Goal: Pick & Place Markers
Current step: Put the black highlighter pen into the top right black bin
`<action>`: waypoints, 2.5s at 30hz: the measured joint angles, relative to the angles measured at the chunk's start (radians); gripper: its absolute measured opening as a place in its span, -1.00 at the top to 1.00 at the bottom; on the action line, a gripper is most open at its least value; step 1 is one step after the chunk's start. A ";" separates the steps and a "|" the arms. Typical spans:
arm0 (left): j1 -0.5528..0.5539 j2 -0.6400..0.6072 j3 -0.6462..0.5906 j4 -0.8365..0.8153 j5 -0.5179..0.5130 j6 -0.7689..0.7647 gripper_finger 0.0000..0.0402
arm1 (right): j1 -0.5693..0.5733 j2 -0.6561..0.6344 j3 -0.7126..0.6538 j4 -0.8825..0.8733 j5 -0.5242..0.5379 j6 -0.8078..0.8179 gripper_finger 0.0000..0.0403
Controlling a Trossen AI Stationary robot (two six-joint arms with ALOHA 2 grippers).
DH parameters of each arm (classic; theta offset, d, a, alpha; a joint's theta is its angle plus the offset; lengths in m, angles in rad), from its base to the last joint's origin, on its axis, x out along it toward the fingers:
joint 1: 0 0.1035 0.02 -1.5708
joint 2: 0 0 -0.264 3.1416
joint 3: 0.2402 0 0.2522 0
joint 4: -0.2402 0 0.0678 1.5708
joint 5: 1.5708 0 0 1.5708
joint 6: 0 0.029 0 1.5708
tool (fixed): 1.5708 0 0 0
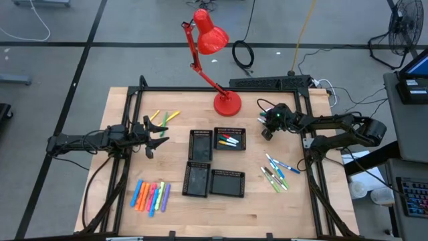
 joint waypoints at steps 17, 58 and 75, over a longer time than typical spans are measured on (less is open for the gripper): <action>0.000 0.000 0.000 0.000 0.000 0.000 -0.04 | 0.000 0.000 -0.001 0.000 -0.001 0.000 0.85; 0.000 0.000 0.000 0.000 0.000 0.000 -0.04 | 0.242 -0.148 0.059 0.126 -0.075 0.047 0.85; 0.000 0.000 0.000 0.000 0.000 0.000 -0.04 | 0.454 -0.142 0.164 0.135 0.018 0.077 0.83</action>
